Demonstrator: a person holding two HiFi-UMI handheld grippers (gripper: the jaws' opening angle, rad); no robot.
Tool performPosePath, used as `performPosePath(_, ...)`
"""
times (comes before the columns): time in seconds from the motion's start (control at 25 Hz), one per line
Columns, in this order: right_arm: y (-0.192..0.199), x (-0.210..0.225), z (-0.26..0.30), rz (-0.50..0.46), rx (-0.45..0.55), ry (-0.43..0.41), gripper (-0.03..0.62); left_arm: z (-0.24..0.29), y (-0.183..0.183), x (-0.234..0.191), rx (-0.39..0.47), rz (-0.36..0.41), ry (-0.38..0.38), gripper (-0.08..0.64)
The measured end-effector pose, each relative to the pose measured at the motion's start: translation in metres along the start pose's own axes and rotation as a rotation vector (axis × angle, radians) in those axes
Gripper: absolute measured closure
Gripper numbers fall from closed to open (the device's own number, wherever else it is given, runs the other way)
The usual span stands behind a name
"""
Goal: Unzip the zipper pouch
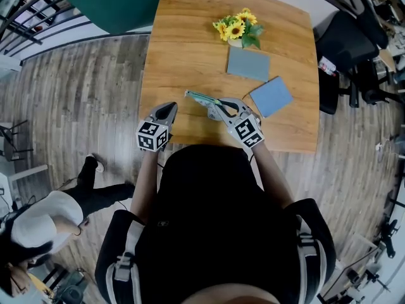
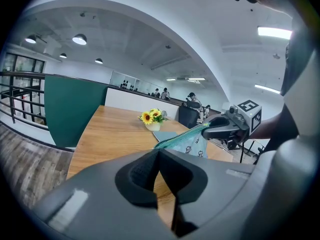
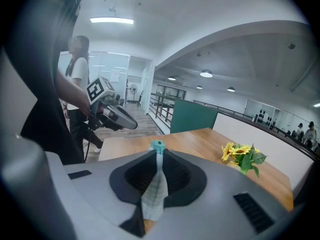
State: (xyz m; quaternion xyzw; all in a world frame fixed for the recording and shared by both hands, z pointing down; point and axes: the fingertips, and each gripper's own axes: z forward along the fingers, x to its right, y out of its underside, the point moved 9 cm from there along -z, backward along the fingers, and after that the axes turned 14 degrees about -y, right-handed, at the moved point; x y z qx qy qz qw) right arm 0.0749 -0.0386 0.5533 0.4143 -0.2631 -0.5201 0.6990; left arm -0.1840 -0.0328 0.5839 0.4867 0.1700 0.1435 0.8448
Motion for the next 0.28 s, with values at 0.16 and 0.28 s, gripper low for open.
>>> performPosePath(0.16,-0.0015,-0.0015,-0.0017,-0.001,-0.003,0.001,0.552,-0.0012,0.0011,0.0008,-0.006,0.0,0.004,0.561)
performPosePath(0.28,-0.0023,-0.0022,-0.0031,-0.004,0.001,0.001,0.552,-0.0017,0.0015,0.0011,-0.009,-0.002,0.005,0.561)
